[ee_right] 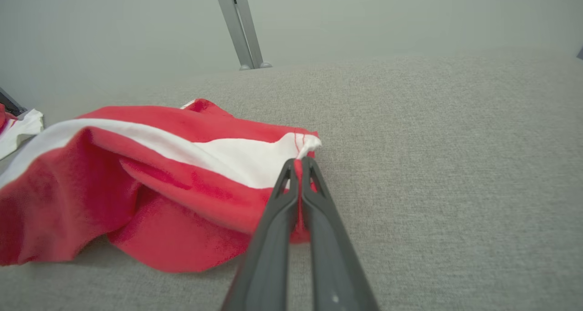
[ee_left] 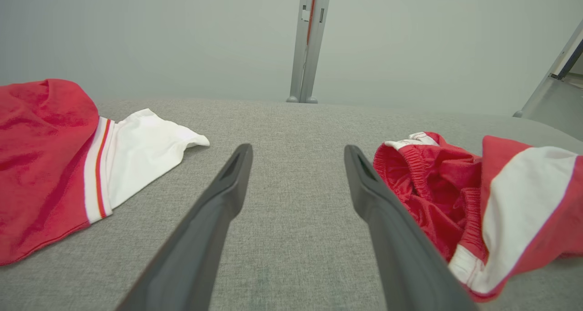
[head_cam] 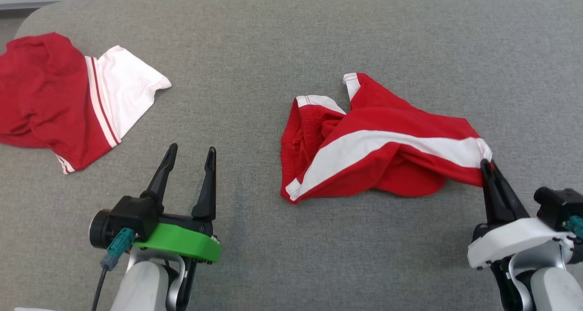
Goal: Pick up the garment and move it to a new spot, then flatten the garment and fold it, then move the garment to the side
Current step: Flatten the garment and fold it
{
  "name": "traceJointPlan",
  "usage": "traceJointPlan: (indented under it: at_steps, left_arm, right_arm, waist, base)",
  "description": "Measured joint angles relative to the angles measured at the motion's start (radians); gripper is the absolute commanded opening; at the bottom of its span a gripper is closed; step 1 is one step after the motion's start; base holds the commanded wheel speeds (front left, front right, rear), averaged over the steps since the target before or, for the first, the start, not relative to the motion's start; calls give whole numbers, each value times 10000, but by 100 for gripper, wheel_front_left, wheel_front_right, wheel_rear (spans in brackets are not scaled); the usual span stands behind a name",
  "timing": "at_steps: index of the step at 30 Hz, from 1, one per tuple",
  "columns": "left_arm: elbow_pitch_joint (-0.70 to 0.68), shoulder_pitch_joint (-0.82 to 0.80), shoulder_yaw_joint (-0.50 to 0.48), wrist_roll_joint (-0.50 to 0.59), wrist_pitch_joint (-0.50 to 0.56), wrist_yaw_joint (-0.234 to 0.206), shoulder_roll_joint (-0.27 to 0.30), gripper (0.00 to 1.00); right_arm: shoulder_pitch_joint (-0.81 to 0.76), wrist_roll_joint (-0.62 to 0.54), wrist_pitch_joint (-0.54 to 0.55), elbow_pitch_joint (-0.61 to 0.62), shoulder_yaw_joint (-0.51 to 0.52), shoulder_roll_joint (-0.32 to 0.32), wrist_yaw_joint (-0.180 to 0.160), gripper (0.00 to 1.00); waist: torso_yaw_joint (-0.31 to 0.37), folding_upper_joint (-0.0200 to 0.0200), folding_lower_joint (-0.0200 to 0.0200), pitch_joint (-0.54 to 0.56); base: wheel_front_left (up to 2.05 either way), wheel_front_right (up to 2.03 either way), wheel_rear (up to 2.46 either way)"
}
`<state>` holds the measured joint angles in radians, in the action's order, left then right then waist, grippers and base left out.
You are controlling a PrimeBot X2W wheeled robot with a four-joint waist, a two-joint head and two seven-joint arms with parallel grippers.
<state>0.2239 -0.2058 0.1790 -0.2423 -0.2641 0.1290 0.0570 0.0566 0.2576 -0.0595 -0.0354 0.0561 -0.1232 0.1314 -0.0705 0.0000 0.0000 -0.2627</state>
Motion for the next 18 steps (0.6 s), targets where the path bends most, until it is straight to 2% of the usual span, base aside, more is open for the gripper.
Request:
traceJointPlan:
  at_steps: [4, 5, 6, 10, 13, 18]
  left_arm:
    - [35, 3, -21, 25, 0, 0, 2, 100]
    - [42, 9, -29, 29, 0, 0, 4, 100]
    - [59, 17, -36, 29, 0, 0, 6, 100]
    - [157, 105, -17, 52, 0, 0, 10, 100]
    - [236, 210, -104, 58, 0, 0, 8, 100]
    - [382, 435, -349, 10, 0, 0, -6, 100]
  right_arm:
    - [-397, -270, 19, -403, 230, 278, 0, 0]
    - [-428, -395, 17, -546, 357, 339, 0, 41]
    - [-452, -587, -2, -706, 525, 382, 0, 100]
    - [-451, -1012, -301, -1187, 1189, 520, 0, 100]
    - [-415, -1022, -913, -1300, 1724, 635, 0, 100]
    - [-360, -988, -1797, -1158, 1831, 715, 0, 100]
  waist:
    - [99, 0, 0, 142]
    - [111, 0, 0, 175]
    - [119, 0, 0, 211]
    - [113, 0, 0, 376]
    - [92, 0, 0, 574]
    - [84, 0, 0, 932]
  base:
    - [0, 0, 0]
    - [0, 0, 0]
    - [0, 0, 0]
    - [0, 0, 0]
    - [0, 0, 0]
    - [0, 0, 0]
